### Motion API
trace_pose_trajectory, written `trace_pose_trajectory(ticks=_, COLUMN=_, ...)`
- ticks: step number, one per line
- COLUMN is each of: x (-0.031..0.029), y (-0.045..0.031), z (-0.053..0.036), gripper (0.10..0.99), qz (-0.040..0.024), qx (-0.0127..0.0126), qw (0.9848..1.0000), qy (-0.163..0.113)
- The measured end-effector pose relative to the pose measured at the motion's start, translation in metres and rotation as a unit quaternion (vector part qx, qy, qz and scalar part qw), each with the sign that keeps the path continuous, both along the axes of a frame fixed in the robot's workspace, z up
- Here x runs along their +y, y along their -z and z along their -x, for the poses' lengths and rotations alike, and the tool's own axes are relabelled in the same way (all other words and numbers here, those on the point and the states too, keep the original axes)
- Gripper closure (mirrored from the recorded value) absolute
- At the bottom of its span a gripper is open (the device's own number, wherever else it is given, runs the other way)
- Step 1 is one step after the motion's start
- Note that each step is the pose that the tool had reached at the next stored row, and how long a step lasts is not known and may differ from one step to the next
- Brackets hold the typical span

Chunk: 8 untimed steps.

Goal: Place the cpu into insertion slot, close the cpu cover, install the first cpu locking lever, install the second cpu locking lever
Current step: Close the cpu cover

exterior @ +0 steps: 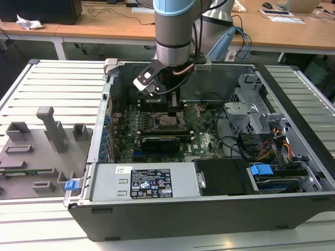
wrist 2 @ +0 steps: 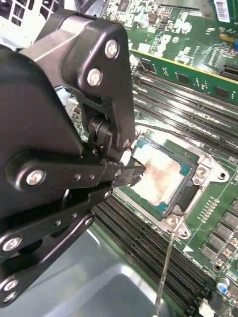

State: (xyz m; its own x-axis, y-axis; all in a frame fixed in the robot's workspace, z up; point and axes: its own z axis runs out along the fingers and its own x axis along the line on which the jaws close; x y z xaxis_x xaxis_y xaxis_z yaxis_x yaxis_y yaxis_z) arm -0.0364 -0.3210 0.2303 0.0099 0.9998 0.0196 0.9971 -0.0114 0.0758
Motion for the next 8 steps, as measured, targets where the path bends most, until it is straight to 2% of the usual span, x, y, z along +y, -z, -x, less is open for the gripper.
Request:
trace_pose_trajectory(ticks=3, x=0.0000, y=-0.0140, z=-0.0005, gripper=0.980, qz=0.0000, qx=0.0016, qw=1.0000, qy=0.000)
trace_pose_trajectory(ticks=4, x=0.0000, y=-0.0153, z=-0.0027, gripper=0.980, qz=0.0000, qx=0.0026, qw=1.0000, qy=0.000)
trace_pose_trajectory(ticks=6, x=0.0000, y=-0.0155, z=-0.0162, gripper=0.980, qz=0.0000, qx=0.0056, qw=1.0000, qy=0.000)
trace_pose_trajectory(ticks=8, x=-0.0001, y=-0.0193, z=-0.0177, gripper=0.980, qz=0.0000, qx=0.0070, qw=1.0000, qy=0.000)
